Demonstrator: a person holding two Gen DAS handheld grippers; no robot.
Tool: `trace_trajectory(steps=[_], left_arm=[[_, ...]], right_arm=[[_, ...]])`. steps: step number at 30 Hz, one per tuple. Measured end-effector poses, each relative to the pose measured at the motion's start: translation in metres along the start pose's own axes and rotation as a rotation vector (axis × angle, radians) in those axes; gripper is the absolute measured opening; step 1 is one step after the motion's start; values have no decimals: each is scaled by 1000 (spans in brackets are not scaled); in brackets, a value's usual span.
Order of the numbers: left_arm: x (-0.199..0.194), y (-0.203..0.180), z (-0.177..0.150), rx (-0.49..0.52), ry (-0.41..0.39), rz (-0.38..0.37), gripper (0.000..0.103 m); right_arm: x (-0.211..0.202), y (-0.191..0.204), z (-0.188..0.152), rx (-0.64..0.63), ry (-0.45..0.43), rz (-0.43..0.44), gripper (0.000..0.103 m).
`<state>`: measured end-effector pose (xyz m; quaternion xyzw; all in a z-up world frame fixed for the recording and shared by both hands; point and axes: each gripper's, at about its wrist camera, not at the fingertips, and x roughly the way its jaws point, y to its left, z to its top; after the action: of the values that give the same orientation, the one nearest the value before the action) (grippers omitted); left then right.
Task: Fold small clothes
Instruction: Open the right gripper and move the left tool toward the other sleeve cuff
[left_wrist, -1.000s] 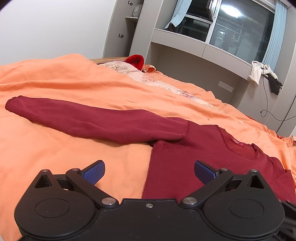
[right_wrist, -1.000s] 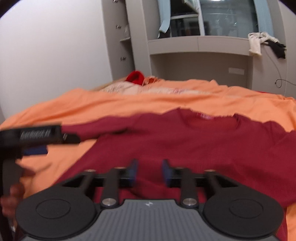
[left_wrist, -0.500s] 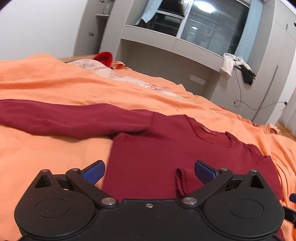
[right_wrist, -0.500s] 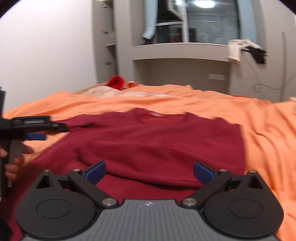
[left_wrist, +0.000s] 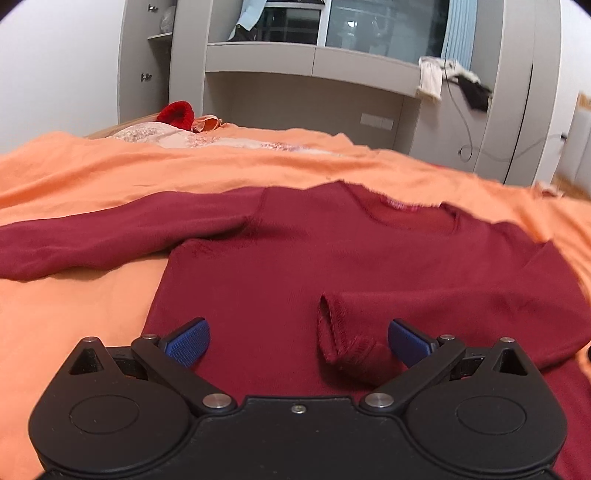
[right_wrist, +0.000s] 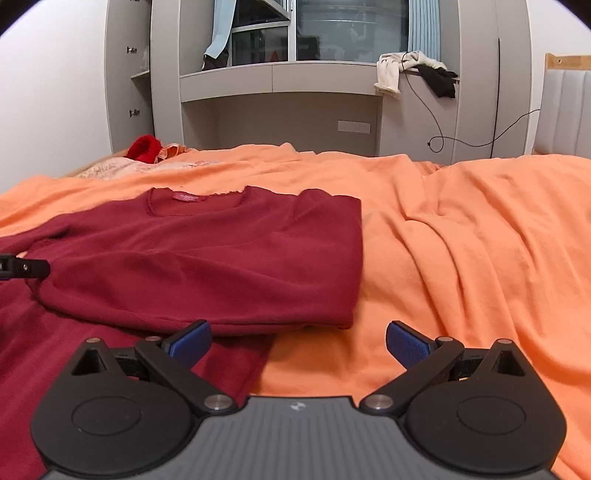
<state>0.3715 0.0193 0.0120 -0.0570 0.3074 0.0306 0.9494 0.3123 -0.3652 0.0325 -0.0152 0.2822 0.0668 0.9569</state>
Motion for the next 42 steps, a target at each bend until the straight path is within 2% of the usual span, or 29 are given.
trace_trajectory(steps=[21, 25, 28, 30, 33, 38, 42], left_arm=[[5, -2, -8, 51, 20, 27, 103], [4, -3, -8, 54, 22, 29, 103], [4, -3, -8, 54, 22, 29, 103], [5, -3, -8, 54, 22, 29, 103], [5, -3, -8, 55, 22, 30, 103], [5, -3, -8, 54, 21, 29, 103], [4, -3, -8, 55, 21, 30, 103]], right_arm=[[11, -4, -9, -23, 40, -60, 103], [14, -1, -11, -103, 30, -122, 103], [17, 4, -18, -237, -3, -212, 103], [20, 5, -23, -290, -22, -220, 103], [25, 6, -26, -309, -54, -208, 103], [34, 11, -28, -377, -157, -281, 103], [35, 13, -29, -390, -224, -293, 103]])
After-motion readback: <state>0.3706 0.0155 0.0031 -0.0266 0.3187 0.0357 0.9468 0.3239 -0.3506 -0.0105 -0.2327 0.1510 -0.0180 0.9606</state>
